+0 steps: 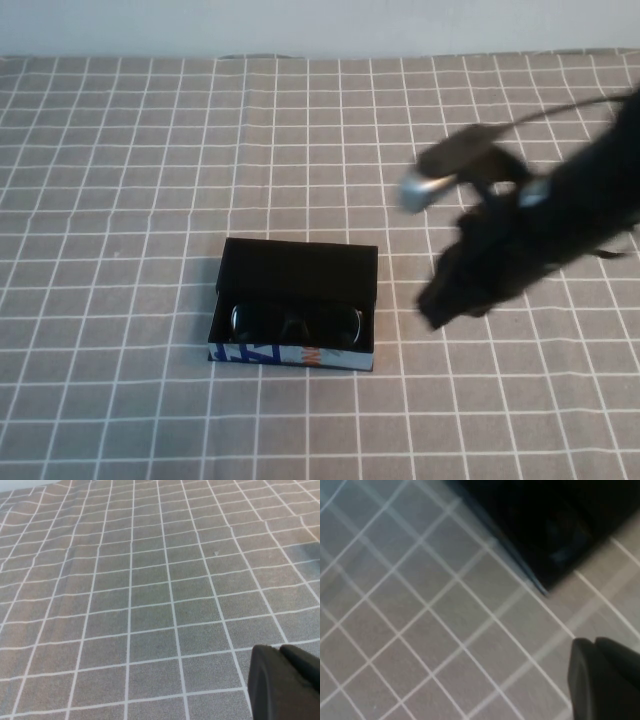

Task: Take glasses out of glasses case
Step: Pick up the glasses from the glasses case, then place the glasses on the table

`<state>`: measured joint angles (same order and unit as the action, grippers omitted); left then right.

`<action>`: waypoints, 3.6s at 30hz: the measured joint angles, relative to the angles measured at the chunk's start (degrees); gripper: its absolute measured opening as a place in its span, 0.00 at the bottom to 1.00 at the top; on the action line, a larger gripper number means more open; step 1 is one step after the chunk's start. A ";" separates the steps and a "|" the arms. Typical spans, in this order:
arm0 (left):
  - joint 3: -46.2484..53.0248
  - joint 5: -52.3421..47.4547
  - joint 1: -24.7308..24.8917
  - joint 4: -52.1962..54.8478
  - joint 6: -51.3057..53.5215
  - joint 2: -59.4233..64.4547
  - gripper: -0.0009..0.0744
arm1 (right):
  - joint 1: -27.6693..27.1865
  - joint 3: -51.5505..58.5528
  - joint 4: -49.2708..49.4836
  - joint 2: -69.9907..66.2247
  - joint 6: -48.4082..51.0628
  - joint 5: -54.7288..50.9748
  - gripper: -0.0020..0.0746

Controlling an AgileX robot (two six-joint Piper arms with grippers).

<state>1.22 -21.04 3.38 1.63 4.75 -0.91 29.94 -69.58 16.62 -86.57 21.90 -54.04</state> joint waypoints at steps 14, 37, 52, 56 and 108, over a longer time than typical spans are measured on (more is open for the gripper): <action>0.00 0.00 0.00 0.00 0.00 0.00 0.01 | 10.45 -25.23 -0.88 -24.01 24.00 -5.19 0.29; 0.00 0.00 0.00 0.00 0.00 0.00 0.01 | 10.68 -34.78 -5.51 -36.07 30.79 -7.31 0.38; 0.00 0.00 0.00 0.00 0.00 0.00 0.01 | 10.68 -35.02 -5.51 -37.00 30.88 -4.80 0.39; 0.00 0.00 0.00 0.00 0.00 0.00 0.01 | 10.68 -35.02 -5.65 -37.00 30.98 -4.41 0.44; 0.00 0.00 0.00 0.00 0.00 0.00 0.01 | -1.25 2.03 -13.36 -11.89 -38.58 12.77 0.05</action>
<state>1.22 -21.04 3.38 1.63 4.75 -0.91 28.70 -67.54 3.26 -98.46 -16.68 -41.26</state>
